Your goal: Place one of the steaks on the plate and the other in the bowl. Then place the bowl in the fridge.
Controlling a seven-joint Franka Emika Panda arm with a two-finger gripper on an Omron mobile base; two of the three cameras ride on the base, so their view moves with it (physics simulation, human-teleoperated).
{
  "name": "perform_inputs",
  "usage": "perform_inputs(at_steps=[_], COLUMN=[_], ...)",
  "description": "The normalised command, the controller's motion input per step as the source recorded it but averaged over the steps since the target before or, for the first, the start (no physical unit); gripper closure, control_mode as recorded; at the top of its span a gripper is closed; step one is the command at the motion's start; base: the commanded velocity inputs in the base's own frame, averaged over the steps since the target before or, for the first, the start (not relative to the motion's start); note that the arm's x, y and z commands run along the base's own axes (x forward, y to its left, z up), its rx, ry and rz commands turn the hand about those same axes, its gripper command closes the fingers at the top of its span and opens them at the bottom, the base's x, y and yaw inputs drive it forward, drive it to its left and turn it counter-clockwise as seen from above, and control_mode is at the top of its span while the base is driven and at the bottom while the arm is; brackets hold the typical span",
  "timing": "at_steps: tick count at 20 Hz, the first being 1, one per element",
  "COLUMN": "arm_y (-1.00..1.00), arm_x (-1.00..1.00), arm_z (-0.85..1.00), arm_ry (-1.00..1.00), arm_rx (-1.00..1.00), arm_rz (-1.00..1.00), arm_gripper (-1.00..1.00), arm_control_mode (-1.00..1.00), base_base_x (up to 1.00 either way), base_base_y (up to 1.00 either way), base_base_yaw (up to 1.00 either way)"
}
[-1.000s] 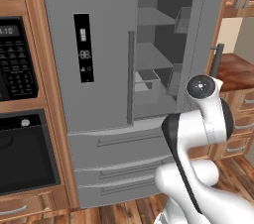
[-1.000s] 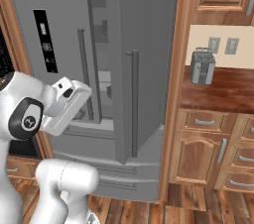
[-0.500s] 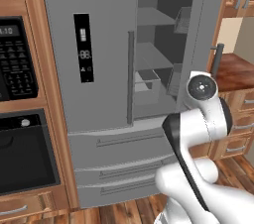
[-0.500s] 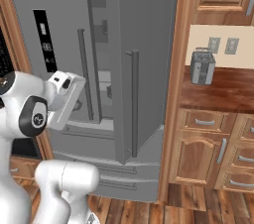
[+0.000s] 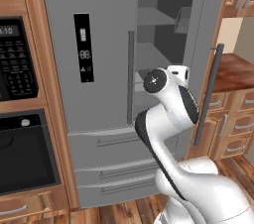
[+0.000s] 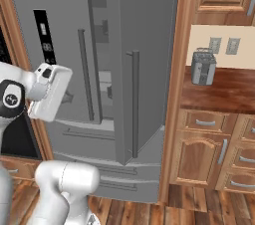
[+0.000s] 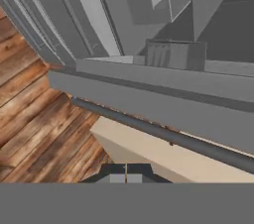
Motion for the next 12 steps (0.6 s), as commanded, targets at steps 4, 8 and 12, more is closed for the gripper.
perform_inputs(at_steps=[4,8,12], arm_y=[0.0,0.0,-0.03], arm_x=[0.21,0.29,0.33], arm_z=[0.0,0.0,0.0], arm_ry=[0.0,-0.03,-0.06], arm_rx=[-0.02,-0.04,-0.04], arm_rz=[-0.37,-0.3,-0.25], arm_gripper=[1.0,1.0,1.0], arm_control_mode=[-1.0,-1.0,-1.0], base_base_x=[0.0,0.0,0.0], base_base_y=[0.0,0.0,0.0], base_base_yaw=[0.0,0.0,0.0])
